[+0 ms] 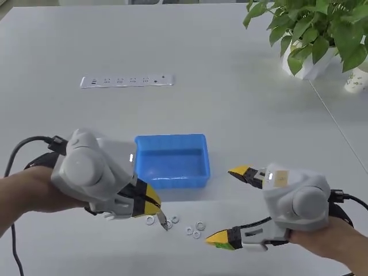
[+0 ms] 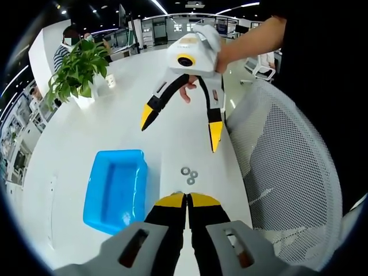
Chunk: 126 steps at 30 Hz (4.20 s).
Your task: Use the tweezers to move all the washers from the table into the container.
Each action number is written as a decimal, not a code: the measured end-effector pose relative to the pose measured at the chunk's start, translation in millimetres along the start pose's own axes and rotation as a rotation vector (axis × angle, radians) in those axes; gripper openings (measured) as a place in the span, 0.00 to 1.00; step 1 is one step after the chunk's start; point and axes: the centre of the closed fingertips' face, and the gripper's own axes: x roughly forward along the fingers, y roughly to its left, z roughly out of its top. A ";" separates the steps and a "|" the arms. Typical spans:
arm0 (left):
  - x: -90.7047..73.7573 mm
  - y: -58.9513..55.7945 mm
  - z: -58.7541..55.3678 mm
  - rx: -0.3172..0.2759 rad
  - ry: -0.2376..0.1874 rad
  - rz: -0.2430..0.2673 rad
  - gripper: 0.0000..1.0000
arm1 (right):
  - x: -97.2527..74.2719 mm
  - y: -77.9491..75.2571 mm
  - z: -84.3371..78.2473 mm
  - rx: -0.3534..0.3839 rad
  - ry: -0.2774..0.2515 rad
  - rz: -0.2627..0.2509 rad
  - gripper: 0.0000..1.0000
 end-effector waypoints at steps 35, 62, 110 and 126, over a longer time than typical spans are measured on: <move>2.5 0.8 0.8 -0.006 -0.004 -0.003 0.05 | 74.4 55.0 19.2 -0.189 0.033 0.261 0.24; 5.0 0.9 1.3 -0.016 -0.010 -0.006 0.05 | 86.3 57.7 12.1 -0.205 0.082 0.271 0.10; -8.1 5.2 1.4 -0.111 -0.092 0.064 0.27 | 82.7 59.7 10.5 -0.185 0.083 0.266 0.07; -36.3 12.1 -14.5 -0.305 -0.251 0.206 0.63 | 69.5 54.4 23.8 -0.194 0.064 0.256 0.07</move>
